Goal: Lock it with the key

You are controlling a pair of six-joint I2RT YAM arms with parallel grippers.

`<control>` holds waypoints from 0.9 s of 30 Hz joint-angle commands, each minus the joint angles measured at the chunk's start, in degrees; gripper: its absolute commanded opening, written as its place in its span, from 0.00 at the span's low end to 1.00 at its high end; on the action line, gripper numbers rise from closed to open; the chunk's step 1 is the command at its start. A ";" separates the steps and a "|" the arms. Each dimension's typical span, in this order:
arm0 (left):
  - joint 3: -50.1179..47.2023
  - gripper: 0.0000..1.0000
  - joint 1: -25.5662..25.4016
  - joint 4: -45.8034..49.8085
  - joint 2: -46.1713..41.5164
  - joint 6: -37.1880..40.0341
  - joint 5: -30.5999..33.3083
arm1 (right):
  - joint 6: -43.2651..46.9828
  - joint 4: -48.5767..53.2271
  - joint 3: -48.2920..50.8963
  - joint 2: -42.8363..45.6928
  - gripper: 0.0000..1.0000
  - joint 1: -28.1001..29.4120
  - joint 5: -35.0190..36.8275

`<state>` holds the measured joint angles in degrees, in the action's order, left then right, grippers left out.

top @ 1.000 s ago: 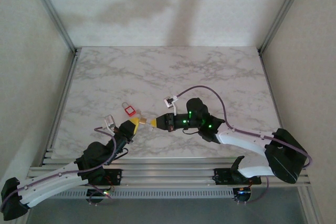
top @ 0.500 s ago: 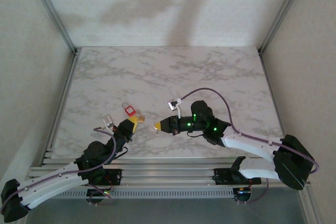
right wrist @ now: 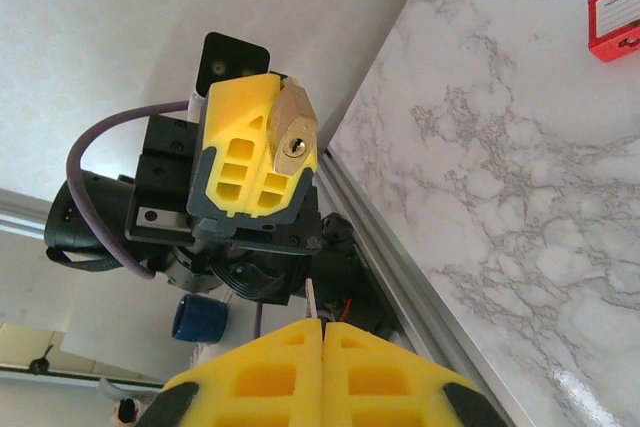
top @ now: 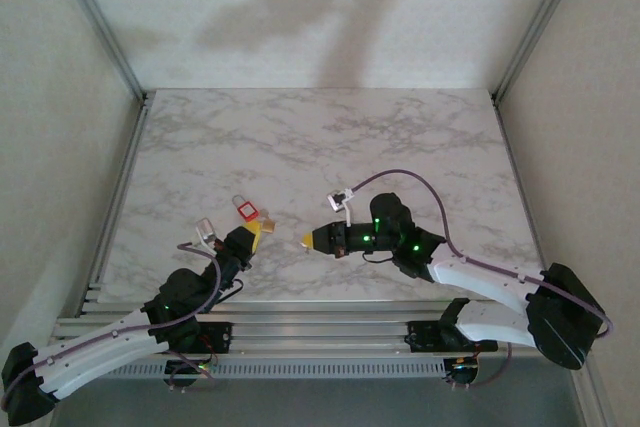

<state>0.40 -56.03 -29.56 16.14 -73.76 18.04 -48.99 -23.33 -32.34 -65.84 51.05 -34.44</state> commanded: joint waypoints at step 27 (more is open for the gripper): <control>-10.31 0.00 2.70 -1.51 3.34 1.40 -2.34 | 1.89 6.91 1.46 5.53 0.00 -4.94 4.80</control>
<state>0.40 -54.50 -28.56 17.65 -73.54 17.52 -48.58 -19.25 -30.50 -61.67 47.16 -32.64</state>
